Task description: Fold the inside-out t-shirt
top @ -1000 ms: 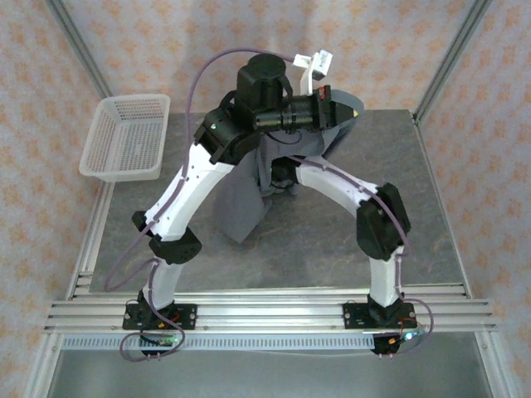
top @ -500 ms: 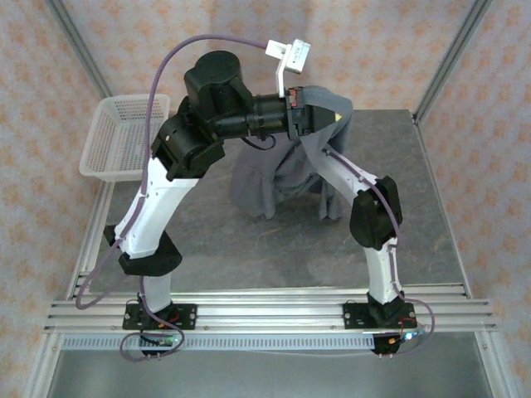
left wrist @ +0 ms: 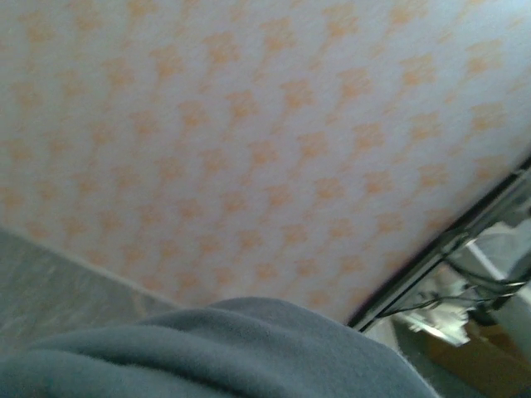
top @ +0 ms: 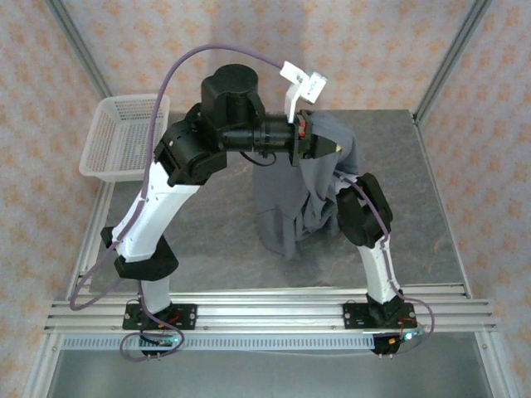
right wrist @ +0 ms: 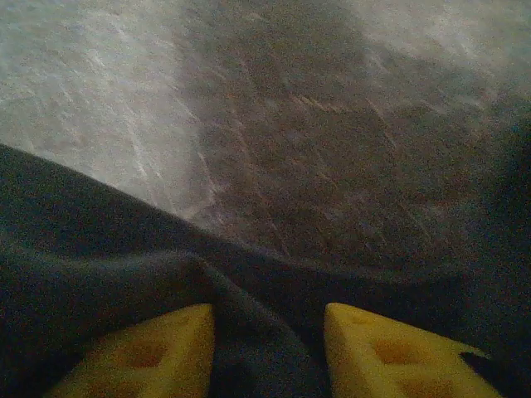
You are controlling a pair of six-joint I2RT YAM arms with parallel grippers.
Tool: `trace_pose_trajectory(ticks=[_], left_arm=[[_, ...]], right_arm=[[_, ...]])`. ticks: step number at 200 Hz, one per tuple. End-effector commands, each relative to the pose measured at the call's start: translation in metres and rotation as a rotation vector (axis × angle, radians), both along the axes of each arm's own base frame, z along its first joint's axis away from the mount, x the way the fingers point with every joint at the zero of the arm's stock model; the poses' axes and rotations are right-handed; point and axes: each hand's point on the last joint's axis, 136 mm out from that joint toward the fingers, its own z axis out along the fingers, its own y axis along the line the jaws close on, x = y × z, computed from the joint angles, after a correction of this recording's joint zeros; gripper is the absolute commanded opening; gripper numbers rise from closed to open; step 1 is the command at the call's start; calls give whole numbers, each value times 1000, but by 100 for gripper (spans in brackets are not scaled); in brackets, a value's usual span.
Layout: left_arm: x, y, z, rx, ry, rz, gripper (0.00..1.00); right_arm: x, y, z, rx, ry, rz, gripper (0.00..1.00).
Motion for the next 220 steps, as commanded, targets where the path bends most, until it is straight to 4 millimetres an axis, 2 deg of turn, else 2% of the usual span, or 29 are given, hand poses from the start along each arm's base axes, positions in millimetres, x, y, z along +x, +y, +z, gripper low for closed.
trace_pose_trajectory(ticks=[1,12,16,20,33,48,64,87,91,100,112,126,141,162,187,204,220], left_arm=[[1,12,-16,86,-42,59,0],[-1,10,-20,92,-30,41,0],[-2,9,-20,93,-28,34,0],[-3,9,-20,92,-30,28,0],[-5,10,-20,95,-45,26,0],[-5,13,-14,86,-76,31,0],[-9,18,0,53,-115,32,0],[-19,31,36,-39,-185,36,0],[-21,34,43,-57,-198,38,0],[-23,39,53,-84,-222,46,0],[-22,42,55,-84,-243,61,0],[-13,41,41,-29,-241,94,0],[-2,38,18,48,-215,126,0],[15,37,-11,144,-170,195,0],[39,50,-31,223,-140,338,0],[72,74,-47,278,-64,507,0],[111,109,-75,334,65,673,0]], right_arm=[[-19,-37,38,-128,-21,36,50],[-37,-55,27,-199,16,55,61],[-43,-62,22,-227,31,61,73],[-50,-69,16,-255,47,67,76],[-73,-90,-7,-332,107,79,81],[-94,-103,-32,-351,167,71,83],[-108,-105,-51,-328,202,62,85],[-124,-101,-69,-305,272,63,86],[-127,-100,-72,-301,287,68,99],[-135,-97,-78,-299,314,83,100],[-144,-92,-86,-296,352,101,100],[-153,-89,-94,-296,388,115,100],[-154,-87,-99,-295,388,118,87],[-148,-79,-97,-260,358,107,50],[-136,-63,-83,-182,285,81,0],[-126,-51,-65,-108,221,74,0],[-118,-41,-43,-35,156,67,0]])
